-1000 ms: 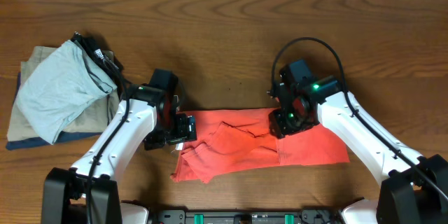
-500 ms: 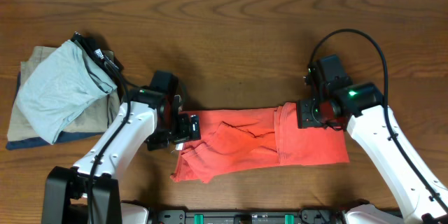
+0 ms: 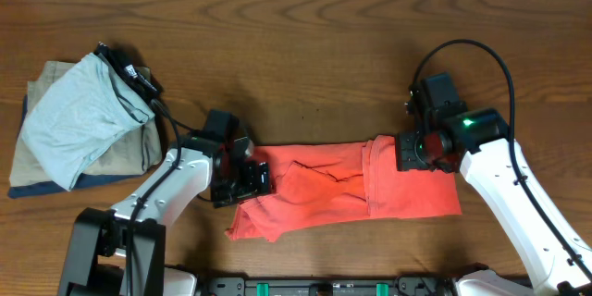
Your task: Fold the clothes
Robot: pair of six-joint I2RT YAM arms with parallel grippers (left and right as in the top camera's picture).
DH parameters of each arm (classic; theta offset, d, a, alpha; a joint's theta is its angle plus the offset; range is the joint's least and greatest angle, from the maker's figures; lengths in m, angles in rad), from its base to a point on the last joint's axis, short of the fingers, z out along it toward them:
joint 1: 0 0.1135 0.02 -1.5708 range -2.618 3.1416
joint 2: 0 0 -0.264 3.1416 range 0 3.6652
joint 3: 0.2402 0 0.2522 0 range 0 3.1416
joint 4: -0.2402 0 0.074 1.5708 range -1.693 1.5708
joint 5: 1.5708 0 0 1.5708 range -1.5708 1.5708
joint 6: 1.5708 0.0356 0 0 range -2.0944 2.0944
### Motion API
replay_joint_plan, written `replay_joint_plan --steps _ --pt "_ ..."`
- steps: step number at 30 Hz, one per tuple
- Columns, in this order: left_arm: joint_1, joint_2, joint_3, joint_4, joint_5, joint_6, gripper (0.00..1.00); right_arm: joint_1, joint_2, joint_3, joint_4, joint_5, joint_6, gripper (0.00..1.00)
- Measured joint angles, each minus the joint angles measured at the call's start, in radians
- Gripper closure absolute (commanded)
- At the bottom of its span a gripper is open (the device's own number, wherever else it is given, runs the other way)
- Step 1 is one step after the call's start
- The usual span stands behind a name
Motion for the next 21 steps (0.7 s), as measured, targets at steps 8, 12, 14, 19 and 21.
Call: replay_joint_plan --steps 8,12,14,19,21 --pt "0.002 0.029 -0.033 0.04 0.028 0.003 0.94 -0.005 0.0 0.0 -0.007 0.026 0.001 0.42" --pt "0.028 0.032 -0.005 -0.011 -0.012 0.006 0.94 -0.04 0.0 0.0 -0.015 0.054 0.013 0.41" --pt "0.063 0.037 0.053 -0.085 -0.069 0.006 0.94 -0.069 0.0 0.0 -0.016 0.064 0.017 0.41" --pt "0.198 0.04 0.3 -0.291 -0.234 0.008 0.94 -0.153 0.0 0.0 -0.019 0.075 0.018 0.41" --pt "0.253 0.04 0.412 -0.357 -0.279 0.013 0.94 -0.187 0.0 0.0 -0.02 0.079 0.018 0.41"
